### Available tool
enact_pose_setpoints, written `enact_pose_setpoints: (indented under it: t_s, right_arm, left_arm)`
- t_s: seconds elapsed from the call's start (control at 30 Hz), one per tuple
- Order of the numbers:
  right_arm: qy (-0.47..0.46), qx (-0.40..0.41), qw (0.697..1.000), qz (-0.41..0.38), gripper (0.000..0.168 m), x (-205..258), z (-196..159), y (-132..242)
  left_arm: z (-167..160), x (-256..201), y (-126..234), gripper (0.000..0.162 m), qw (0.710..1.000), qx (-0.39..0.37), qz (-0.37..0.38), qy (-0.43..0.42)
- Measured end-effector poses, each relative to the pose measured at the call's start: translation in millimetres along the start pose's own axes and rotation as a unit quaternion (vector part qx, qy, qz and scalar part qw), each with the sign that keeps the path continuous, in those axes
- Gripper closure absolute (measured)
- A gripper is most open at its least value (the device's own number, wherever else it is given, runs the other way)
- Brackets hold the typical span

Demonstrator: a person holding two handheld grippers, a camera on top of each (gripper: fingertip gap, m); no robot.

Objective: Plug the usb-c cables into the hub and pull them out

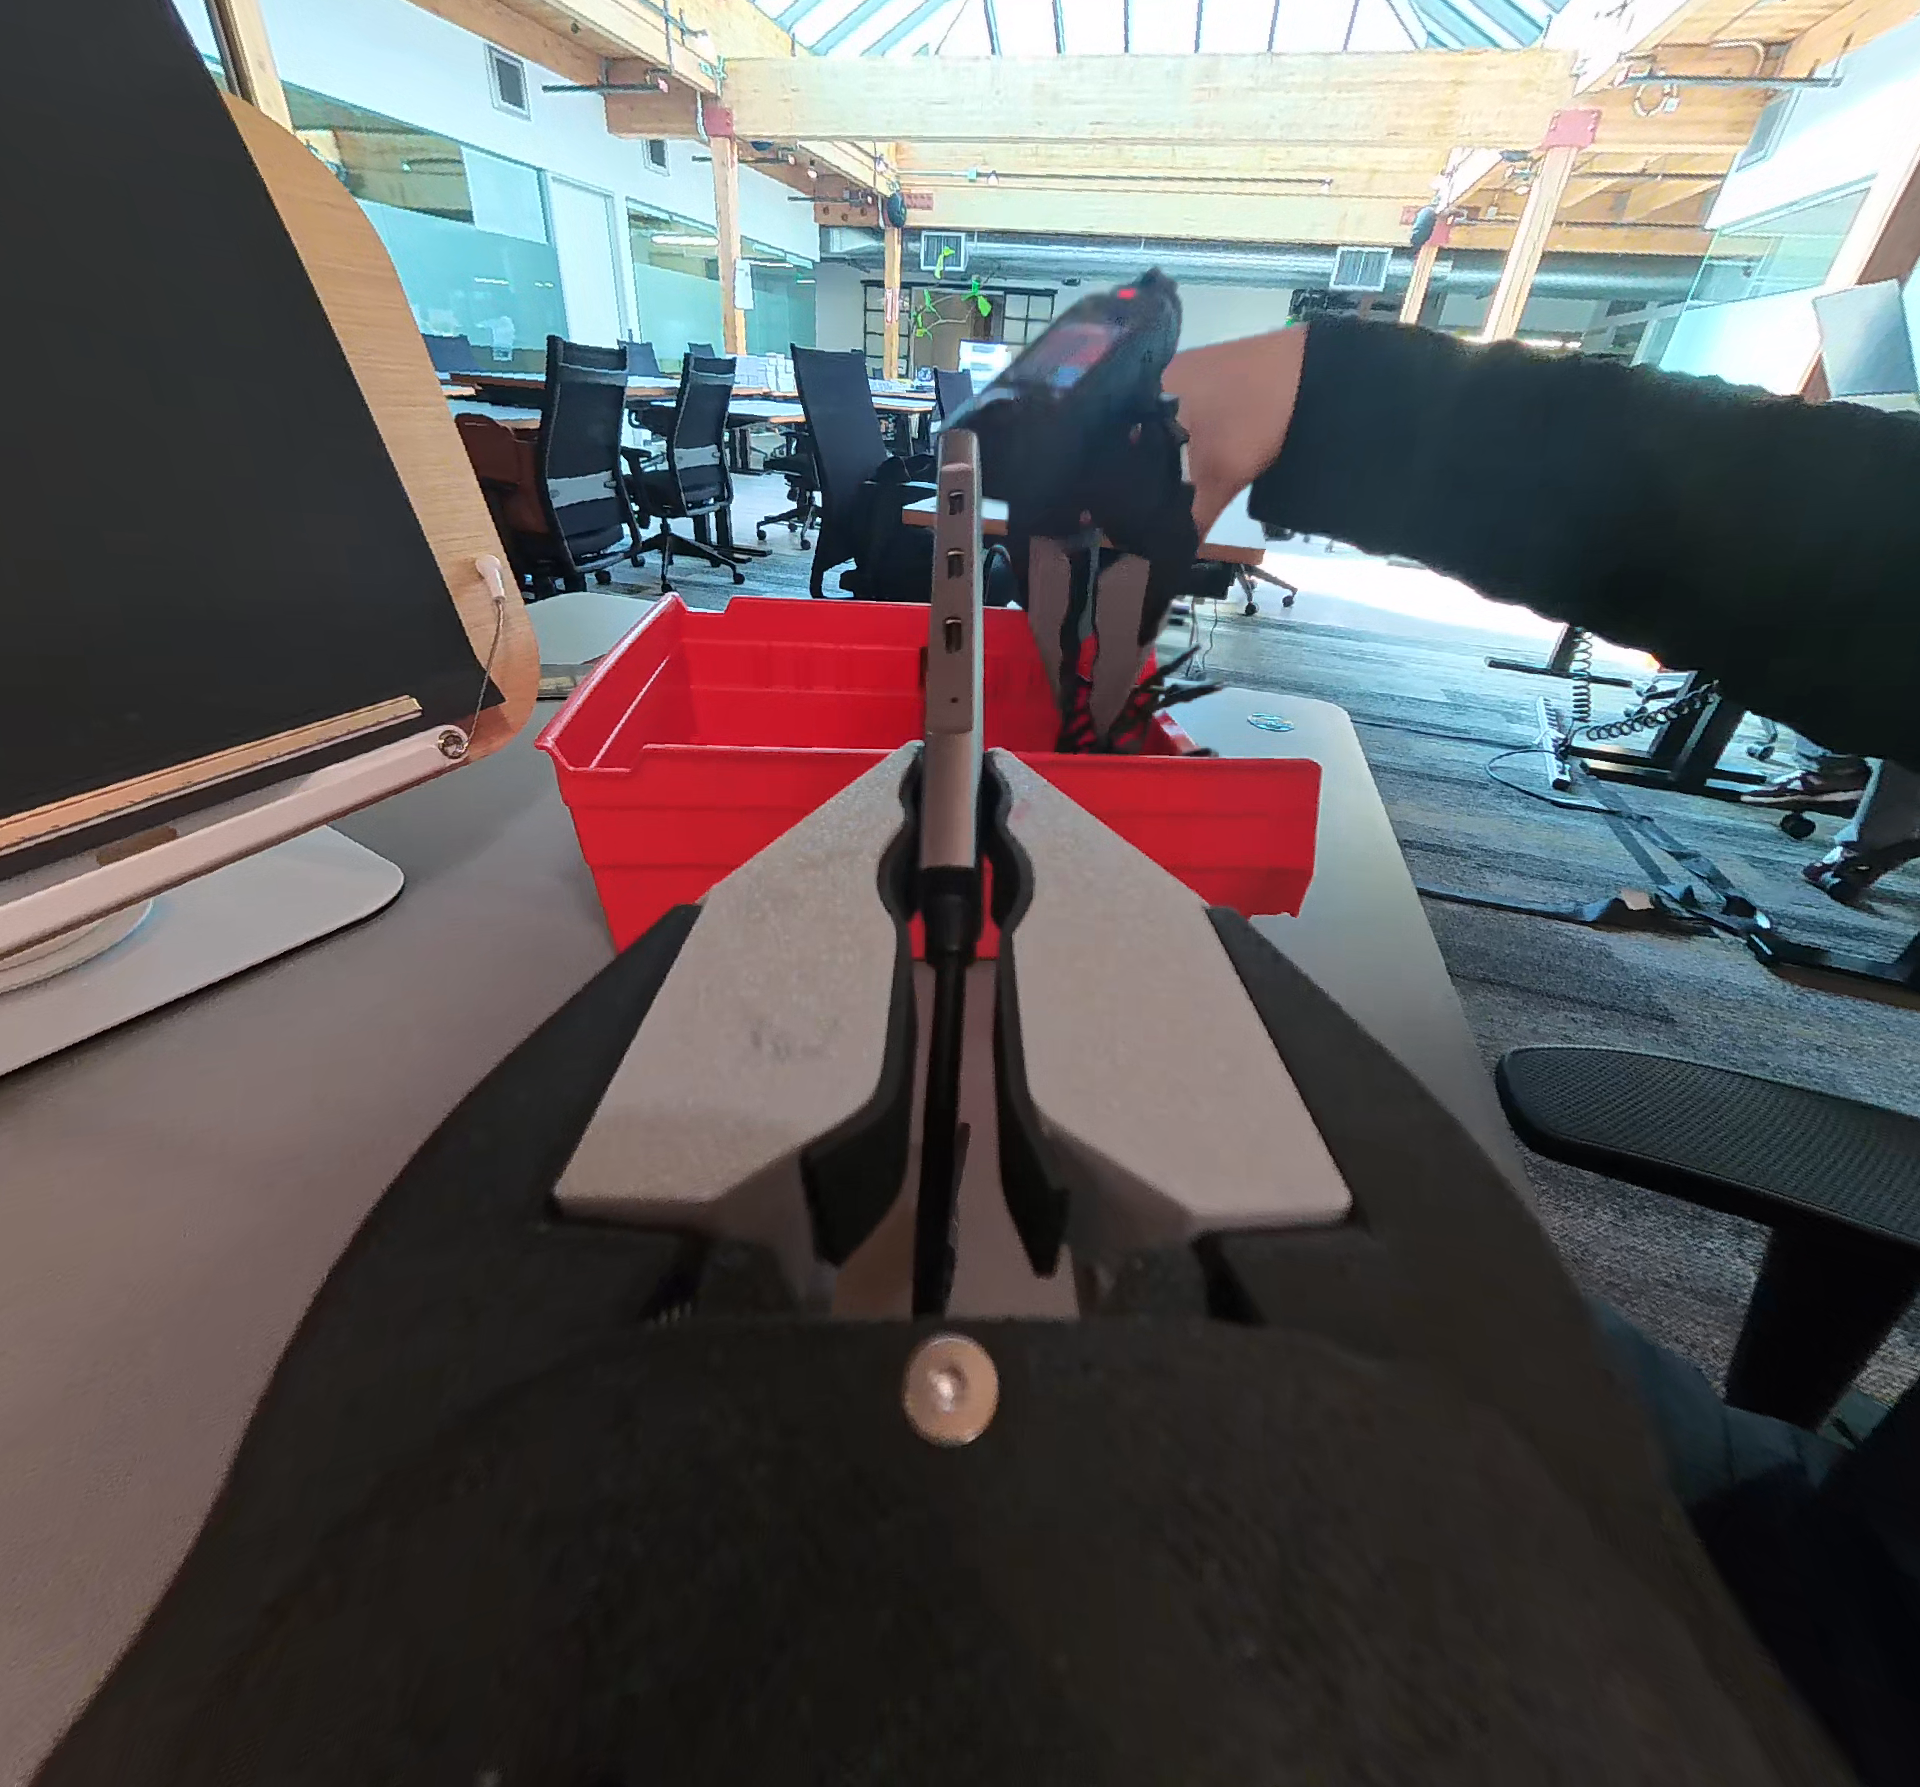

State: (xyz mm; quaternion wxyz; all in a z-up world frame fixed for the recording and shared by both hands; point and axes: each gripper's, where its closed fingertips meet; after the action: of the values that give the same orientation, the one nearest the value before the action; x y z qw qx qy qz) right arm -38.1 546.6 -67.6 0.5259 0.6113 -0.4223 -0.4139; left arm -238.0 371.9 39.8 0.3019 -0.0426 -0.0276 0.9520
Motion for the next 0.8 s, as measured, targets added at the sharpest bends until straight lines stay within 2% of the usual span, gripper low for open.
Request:
enact_pose_setpoints:
  t_s: [0.13,0.23,0.33,0.4,0.5,0.63,0.67,0.7,0.8]
  right_arm:
    - [-0.024,-0.074,0.996,-0.050,0.150,-20,10,37]
    - [-0.023,-0.183,0.981,-0.061,0.144,-20,38,71]
    - [0.009,-0.293,0.956,-0.021,0.137,8,80,102]
    - [0.049,-0.336,0.941,-0.003,0.125,32,108,117]
    - [0.116,-0.377,0.919,0.009,0.122,70,149,134]
    - [0.178,-0.381,0.907,0.002,0.132,103,189,138]
    - [0.186,-0.373,0.909,-0.012,0.139,103,194,135]
    - [0.195,-0.367,0.909,-0.031,0.156,101,198,133]
    - [0.207,-0.368,0.906,-0.040,0.160,98,201,137]
  left_arm:
    - [0,-2,0,0.156,1.000,0.002,-0.003,-0.005]
    - [-1,-4,-1,0.156,1.000,0.004,-0.007,-0.005]
    - [-4,-7,-3,0.156,1.000,0.014,-0.015,-0.009]
    - [-8,-11,-5,0.156,0.999,0.023,-0.023,-0.016]
    - [-14,-15,-8,0.156,0.998,0.039,-0.027,-0.029]
    - [-17,-20,-11,0.156,0.998,0.047,-0.035,-0.033]
    - [-18,-21,-11,0.156,0.998,0.049,-0.036,-0.034]
    - [-19,-21,-11,0.155,0.997,0.052,-0.037,-0.035]
    - [-18,-13,-10,0.153,0.998,0.051,-0.012,-0.039]
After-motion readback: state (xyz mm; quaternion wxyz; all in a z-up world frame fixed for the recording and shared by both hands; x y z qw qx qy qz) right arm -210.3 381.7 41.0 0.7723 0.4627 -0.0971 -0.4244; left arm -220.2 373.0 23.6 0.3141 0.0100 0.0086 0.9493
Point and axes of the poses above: each gripper's, where its closed fingertips meet, y back along the fingers, z out of its top, x = y × z across the jaws, and after that the axes turned 2 degrees about -z, right-handed
